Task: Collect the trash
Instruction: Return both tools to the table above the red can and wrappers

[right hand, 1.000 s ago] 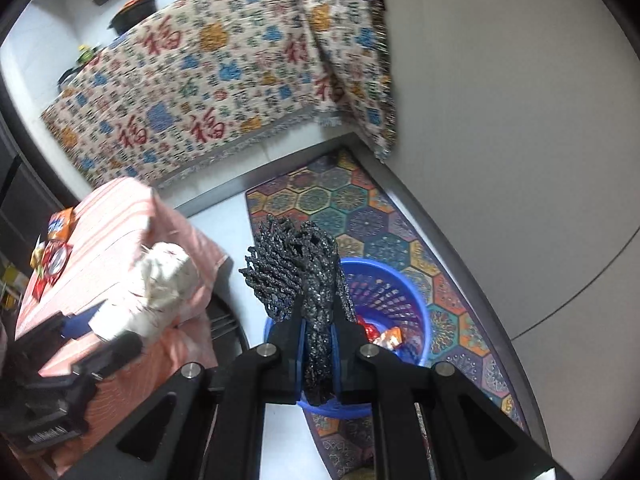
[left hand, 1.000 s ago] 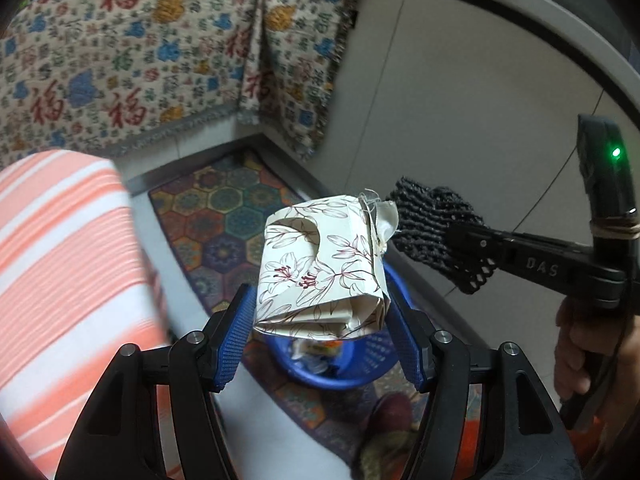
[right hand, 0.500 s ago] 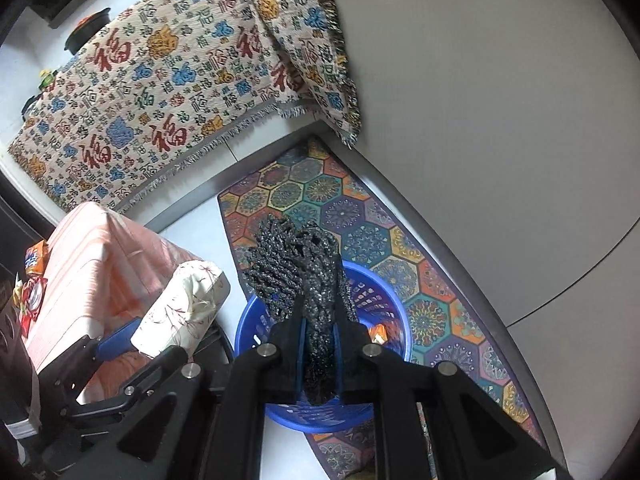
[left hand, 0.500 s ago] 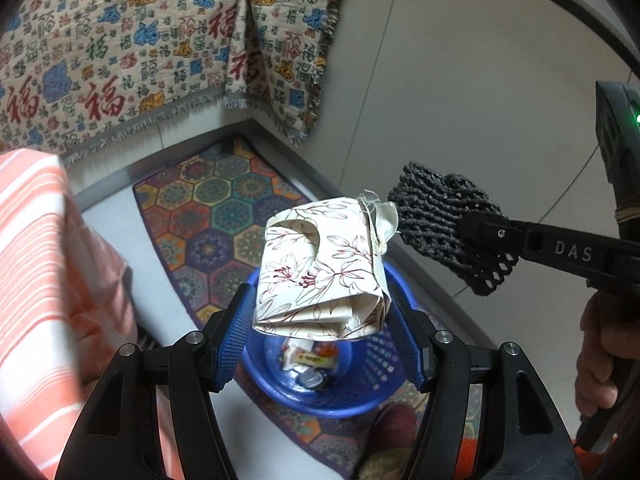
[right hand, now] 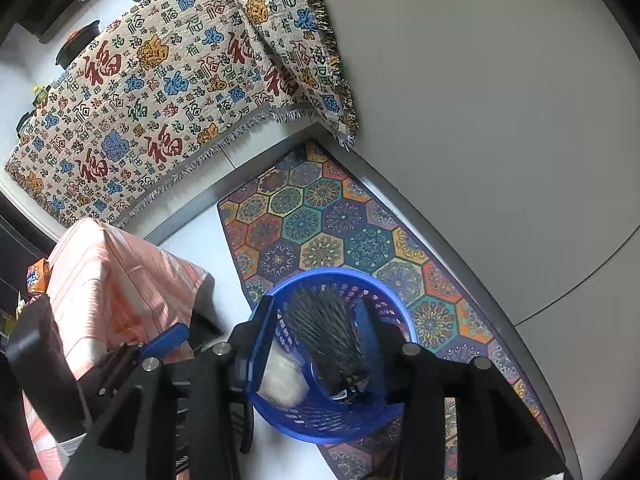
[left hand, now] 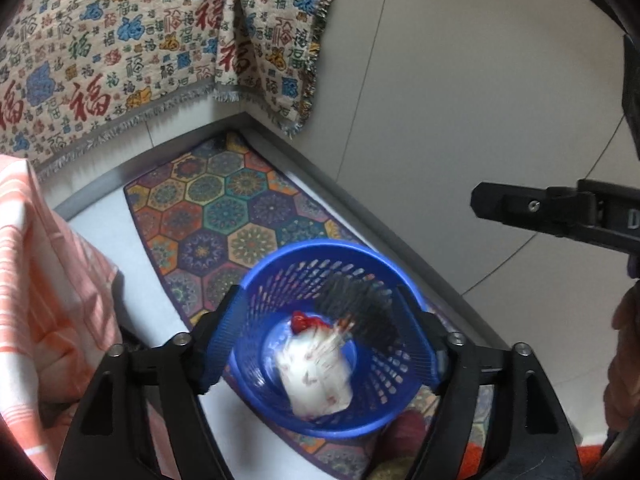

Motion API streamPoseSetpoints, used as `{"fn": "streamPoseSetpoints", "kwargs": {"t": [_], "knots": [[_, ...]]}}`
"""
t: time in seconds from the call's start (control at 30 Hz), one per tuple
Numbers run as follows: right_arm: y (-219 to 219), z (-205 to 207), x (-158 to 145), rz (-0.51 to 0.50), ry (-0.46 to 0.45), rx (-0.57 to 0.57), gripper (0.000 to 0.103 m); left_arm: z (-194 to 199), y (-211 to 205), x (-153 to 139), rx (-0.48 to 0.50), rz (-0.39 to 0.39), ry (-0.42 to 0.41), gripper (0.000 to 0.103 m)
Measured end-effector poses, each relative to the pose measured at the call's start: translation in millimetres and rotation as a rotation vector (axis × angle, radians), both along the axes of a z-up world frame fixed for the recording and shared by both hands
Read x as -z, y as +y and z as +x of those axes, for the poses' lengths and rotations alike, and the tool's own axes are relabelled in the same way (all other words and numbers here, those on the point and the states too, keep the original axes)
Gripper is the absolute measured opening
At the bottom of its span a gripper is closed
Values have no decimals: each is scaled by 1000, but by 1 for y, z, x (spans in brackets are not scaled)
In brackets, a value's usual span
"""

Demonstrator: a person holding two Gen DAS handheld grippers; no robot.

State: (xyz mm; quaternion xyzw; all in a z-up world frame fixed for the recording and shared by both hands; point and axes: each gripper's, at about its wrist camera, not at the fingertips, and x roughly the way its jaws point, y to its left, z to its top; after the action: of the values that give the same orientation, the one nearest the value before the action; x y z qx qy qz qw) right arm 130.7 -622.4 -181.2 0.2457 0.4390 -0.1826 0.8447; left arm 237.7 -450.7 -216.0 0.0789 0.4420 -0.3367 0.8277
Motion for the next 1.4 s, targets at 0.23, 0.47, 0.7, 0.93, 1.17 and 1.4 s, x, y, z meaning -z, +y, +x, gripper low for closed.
{"fn": "streamPoseSetpoints", "kwargs": {"t": [0.23, 0.47, 0.7, 0.93, 1.17, 1.4], "knots": [[4, -3, -14, -22, -34, 0, 45, -5, 26, -24, -42, -31, -10, 84], [46, 6, -50, -176, -95, -92, 51, -34, 97, -84, -72, -55, -66, 91], [139, 30, -72, -261, -156, -292, 55, -56, 205, -91, -209, 55, -90, 95], [280, 55, -61, -248, -166, -591, 55, -46, 328, -69, -442, 164, -54, 95], [389, 72, -32, -250, -117, -822, 55, -29, 411, -45, -592, 218, -21, 95], [426, 92, -14, -234, -73, -864, 55, -12, 450, -36, -616, 184, -15, 103]]}}
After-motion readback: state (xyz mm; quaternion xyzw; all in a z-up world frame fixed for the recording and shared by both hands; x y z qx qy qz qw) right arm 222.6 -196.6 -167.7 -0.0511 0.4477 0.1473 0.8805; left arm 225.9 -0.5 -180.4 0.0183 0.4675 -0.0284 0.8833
